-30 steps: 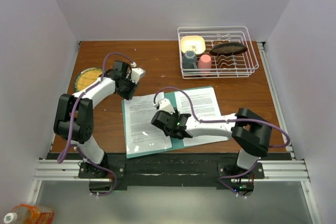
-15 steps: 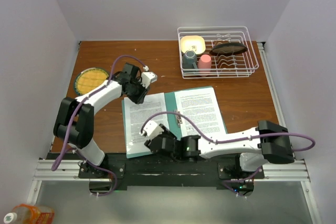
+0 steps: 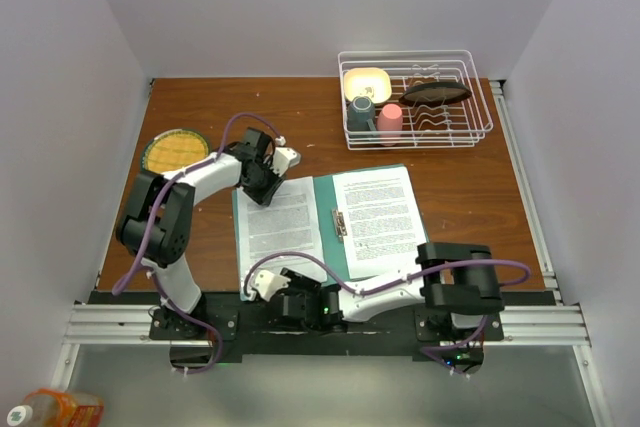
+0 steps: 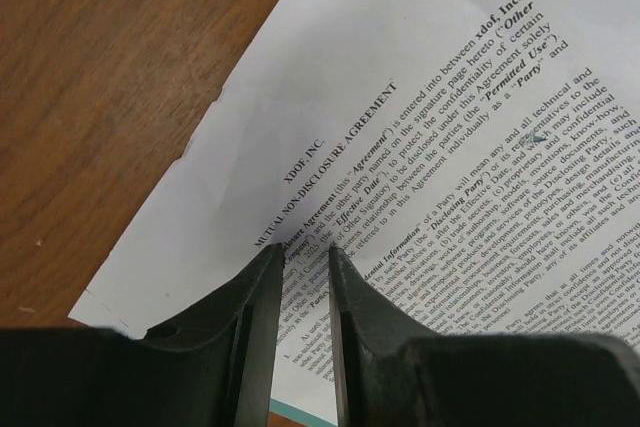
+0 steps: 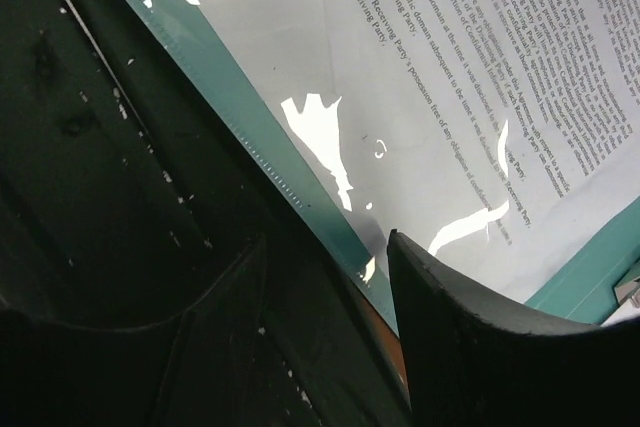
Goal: Put the files into the folder
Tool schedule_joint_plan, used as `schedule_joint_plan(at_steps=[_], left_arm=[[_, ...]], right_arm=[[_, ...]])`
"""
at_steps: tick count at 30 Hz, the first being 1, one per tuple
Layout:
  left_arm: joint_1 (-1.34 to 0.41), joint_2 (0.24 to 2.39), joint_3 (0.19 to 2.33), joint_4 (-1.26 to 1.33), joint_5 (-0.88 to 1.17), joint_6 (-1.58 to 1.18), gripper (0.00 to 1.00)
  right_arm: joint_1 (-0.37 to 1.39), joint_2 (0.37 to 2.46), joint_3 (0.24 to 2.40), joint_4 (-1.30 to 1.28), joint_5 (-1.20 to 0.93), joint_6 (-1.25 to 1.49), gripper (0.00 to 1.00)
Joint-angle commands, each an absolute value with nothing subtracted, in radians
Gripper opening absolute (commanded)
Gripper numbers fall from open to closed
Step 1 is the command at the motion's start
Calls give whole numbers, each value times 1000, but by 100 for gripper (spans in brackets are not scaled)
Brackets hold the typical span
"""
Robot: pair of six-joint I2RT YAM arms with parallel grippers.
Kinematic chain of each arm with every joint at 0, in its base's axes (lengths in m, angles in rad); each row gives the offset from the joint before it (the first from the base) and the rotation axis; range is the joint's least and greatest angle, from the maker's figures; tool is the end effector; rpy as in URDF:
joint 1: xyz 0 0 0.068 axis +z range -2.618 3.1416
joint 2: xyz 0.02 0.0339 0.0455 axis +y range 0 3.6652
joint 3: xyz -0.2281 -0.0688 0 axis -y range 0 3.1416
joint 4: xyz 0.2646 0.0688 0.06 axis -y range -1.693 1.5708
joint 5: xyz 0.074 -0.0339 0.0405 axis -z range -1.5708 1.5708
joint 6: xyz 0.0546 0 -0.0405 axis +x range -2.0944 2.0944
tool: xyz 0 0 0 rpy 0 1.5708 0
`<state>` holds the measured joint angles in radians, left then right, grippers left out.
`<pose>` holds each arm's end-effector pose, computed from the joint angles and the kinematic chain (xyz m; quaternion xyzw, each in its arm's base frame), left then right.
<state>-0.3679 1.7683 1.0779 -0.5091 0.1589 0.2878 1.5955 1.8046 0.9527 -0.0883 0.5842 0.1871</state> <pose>0.3266 -0.1352 0.0957 0.3293 0.9228 -0.0853 0.1807 0.0211 0.3634 0.0792 -0.5214 0.7517 0.0590 0.3996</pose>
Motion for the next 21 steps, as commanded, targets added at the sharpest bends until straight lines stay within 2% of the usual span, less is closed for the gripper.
schedule_joint_plan(at_steps=[1,8,15,19,21], left_arm=[[-368,1804,1115,-480,144,275,30],[-370,1818,1095,-474,152,268,30],[-379,1836,1078,-480,140,271,29],[-380,1827,1069,-494,126,276,28],[-379,1804,1074,-505,123,281,28]], right_arm=[[1601,1851,986,-28,594,170,57],[1608,1959,1014,77,666,135,54],[1654,2071,1114,48,856,150,49],[1660,1994,1056,50,867,230,40],[1660,1896,994,78,864,253,31]])
